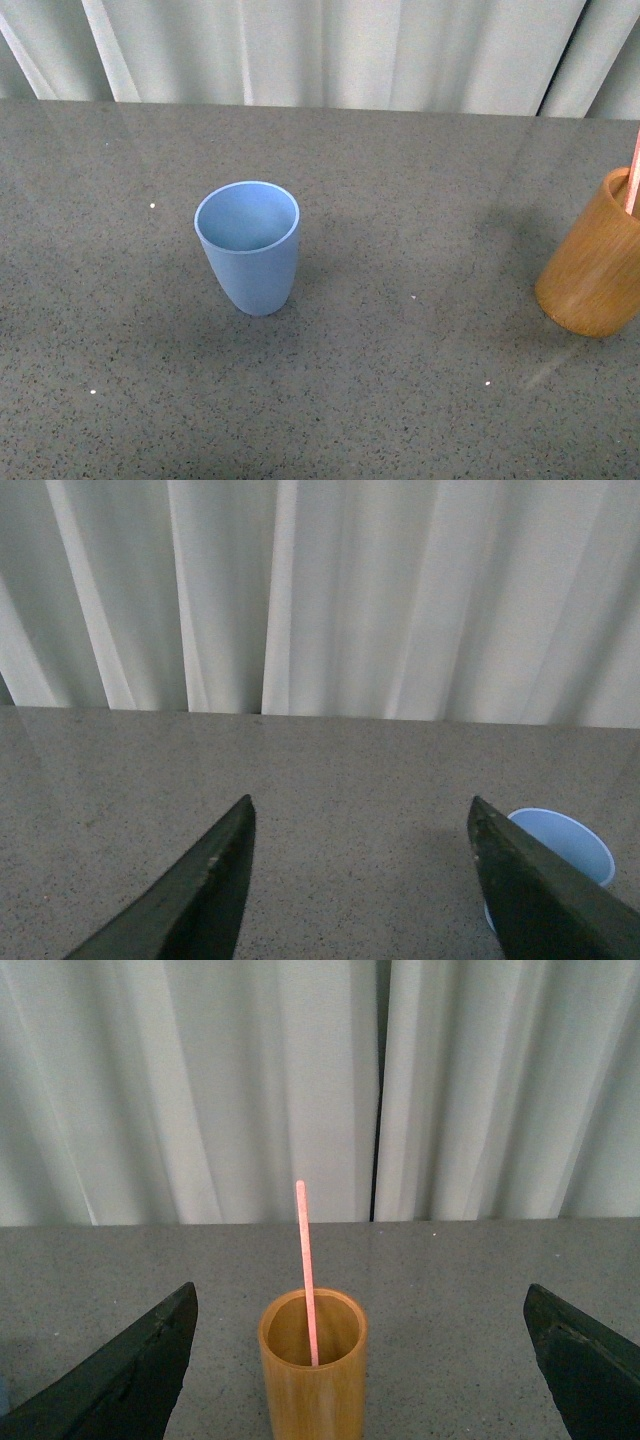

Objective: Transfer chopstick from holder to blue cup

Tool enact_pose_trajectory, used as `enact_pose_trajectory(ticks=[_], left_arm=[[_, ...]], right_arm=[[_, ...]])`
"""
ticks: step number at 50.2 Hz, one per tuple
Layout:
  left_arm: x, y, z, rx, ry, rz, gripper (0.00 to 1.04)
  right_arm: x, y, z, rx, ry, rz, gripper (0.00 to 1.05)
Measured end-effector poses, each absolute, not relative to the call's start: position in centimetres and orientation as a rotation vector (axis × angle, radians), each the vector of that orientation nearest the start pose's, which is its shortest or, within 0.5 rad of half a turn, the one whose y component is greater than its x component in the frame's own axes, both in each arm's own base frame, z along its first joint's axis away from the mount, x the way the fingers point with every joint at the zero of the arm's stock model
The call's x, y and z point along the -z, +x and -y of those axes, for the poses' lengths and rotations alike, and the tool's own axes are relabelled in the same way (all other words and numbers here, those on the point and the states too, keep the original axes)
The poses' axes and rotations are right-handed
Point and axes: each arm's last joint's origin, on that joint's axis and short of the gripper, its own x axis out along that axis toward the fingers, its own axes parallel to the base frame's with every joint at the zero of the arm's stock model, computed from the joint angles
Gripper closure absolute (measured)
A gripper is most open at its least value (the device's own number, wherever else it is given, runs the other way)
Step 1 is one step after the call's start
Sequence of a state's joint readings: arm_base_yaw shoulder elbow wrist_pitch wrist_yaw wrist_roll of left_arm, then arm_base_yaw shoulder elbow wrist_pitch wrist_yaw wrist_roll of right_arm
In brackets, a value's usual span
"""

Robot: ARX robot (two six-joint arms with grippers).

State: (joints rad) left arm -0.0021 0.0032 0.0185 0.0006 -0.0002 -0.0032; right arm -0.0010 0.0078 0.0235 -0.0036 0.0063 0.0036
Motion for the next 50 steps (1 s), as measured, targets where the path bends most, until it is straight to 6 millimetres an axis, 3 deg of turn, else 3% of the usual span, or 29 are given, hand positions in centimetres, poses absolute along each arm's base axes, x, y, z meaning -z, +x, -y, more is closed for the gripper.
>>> enact_pose_trajectory(ticks=[6, 11, 26, 50], left_arm=[[-17.0, 9.7, 0.0, 0.002, -0.003, 0.016, 0.23], [-17.0, 9.7, 0.0, 0.002, -0.003, 0.015, 0.06], [-17.0, 9.7, 0.0, 0.002, -0.002, 0.016, 0.07], [-17.0, 9.7, 0.0, 0.002, -0.003, 0.016, 0.07]], right_arm=[[-16.8, 10.2, 0.3, 0.066, 0.022, -0.23, 0.1], [-16.2, 12.4, 1.0, 0.053, 0.046, -0.314, 0.1], [-14.9, 20.2, 1.1, -0.139, 0.058, -0.334, 0.1], [-15.0, 26.7, 0.0, -0.144, 0.015, -0.331, 0.1]])
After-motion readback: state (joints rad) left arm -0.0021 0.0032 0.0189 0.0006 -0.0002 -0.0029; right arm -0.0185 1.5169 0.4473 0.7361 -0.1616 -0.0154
